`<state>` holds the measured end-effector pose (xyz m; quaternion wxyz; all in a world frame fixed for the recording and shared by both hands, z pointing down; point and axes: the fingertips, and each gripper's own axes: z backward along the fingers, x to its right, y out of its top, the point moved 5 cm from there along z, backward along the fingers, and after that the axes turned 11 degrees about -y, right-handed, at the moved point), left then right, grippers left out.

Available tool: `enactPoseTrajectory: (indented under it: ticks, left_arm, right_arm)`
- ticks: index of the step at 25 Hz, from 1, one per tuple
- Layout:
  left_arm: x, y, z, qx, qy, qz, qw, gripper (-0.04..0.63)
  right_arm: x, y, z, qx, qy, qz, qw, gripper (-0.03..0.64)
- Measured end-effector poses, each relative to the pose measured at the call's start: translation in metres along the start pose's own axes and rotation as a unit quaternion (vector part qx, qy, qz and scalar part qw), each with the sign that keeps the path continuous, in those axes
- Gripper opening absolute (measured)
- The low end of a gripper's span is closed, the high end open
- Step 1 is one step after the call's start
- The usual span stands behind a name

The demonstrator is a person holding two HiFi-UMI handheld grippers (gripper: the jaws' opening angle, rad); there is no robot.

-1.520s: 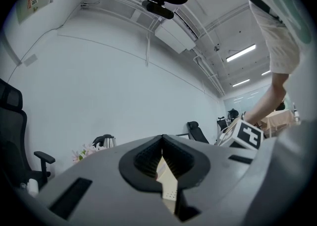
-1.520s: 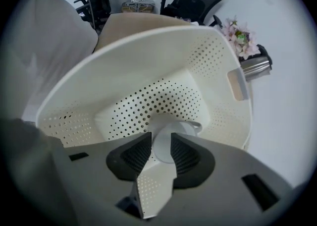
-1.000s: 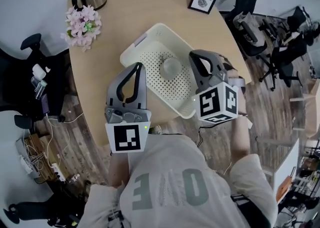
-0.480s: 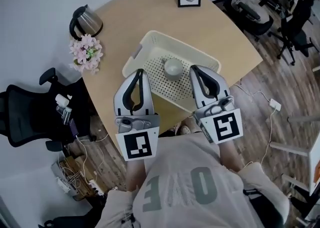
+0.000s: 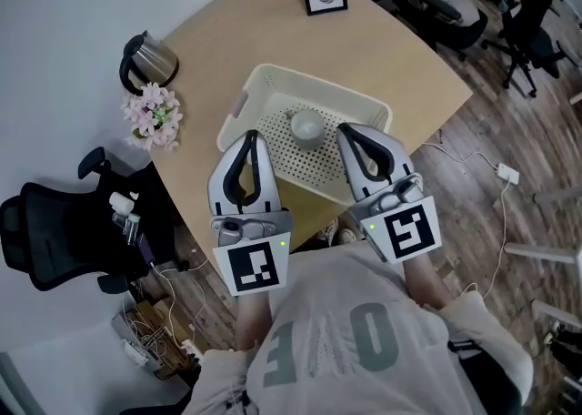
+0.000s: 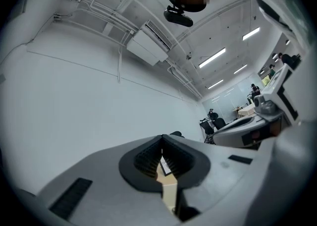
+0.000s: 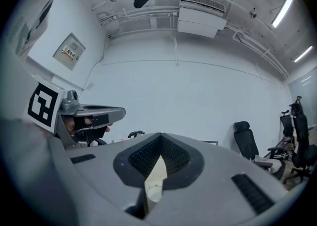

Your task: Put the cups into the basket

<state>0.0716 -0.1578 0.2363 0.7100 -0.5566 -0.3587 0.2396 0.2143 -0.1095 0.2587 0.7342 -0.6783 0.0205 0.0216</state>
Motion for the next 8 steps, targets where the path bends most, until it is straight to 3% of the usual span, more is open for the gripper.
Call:
enactPoseTrajectory:
  ticks: [8]
  left_arm:
    - [0.0034,-0.0025,-0.0052,-0.009,-0.008,-0.01,0.9999,0.011]
  right_arm:
    - [0.01,-0.0004,-0.0032,-0.003,-0.01,-0.002,1.0,-0.002]
